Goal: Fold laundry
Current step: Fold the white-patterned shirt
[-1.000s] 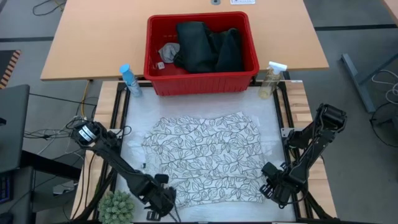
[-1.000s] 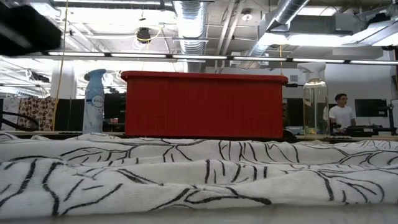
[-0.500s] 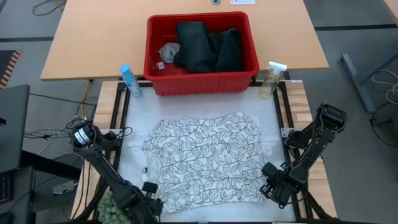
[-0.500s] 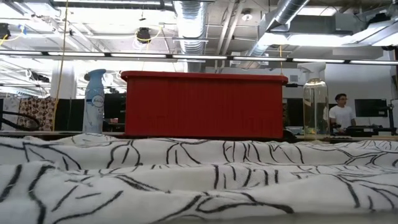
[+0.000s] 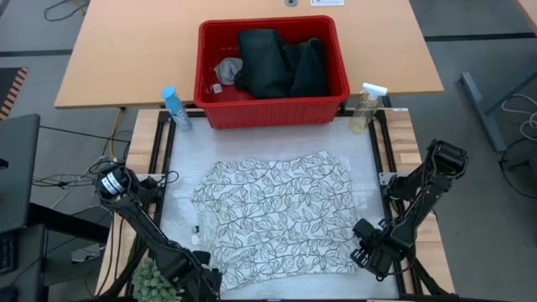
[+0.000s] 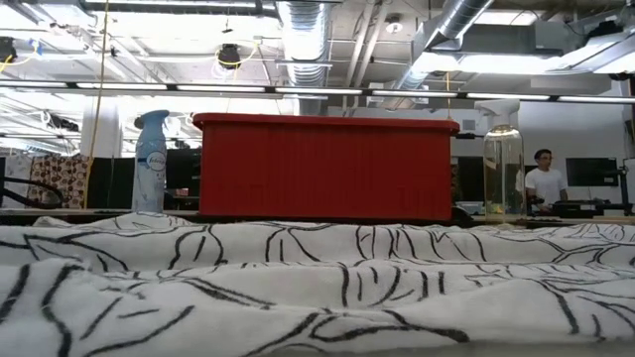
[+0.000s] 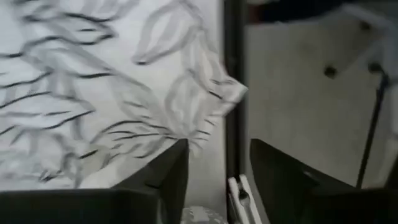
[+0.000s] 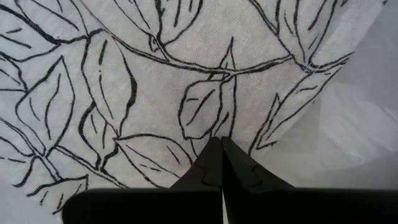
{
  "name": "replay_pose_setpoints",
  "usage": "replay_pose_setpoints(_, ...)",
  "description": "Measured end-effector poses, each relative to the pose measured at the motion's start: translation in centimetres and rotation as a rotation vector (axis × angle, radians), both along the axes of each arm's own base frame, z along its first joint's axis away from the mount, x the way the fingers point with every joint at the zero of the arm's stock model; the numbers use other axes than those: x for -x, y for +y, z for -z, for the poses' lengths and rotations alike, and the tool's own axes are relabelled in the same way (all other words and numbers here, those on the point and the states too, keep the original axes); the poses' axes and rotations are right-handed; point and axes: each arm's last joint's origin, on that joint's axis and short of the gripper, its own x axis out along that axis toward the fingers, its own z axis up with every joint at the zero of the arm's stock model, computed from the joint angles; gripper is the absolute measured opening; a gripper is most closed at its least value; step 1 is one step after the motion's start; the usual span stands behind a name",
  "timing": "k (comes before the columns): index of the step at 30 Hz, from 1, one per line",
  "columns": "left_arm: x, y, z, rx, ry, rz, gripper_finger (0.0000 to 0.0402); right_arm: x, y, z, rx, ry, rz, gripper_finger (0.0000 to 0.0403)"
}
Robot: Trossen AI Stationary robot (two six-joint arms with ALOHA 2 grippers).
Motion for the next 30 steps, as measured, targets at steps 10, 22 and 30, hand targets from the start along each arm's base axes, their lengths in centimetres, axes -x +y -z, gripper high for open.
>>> replay_pose_setpoints(10, -3.5, 5.5, -5.1, -0.225, -0.419, -0.279, 0.0174, 0.0, 0.0, 0.0, -0.004, -0.002, 0.000, 0.0020)
replay_pose_setpoints(22, -5.0, 17.5, 1.9, -0.439, -0.229, -0.696, 0.0173, -0.1, 0.1, 0.0, -0.019, -0.008, 0.020, 0.0020)
replay_pose_setpoints(30, -1.5, 23.4, -0.3, -0.408, -0.267, -0.842, 0.0107, -0.1, 0.1, 0.0, -0.021, -0.008, 0.025, 0.0020)
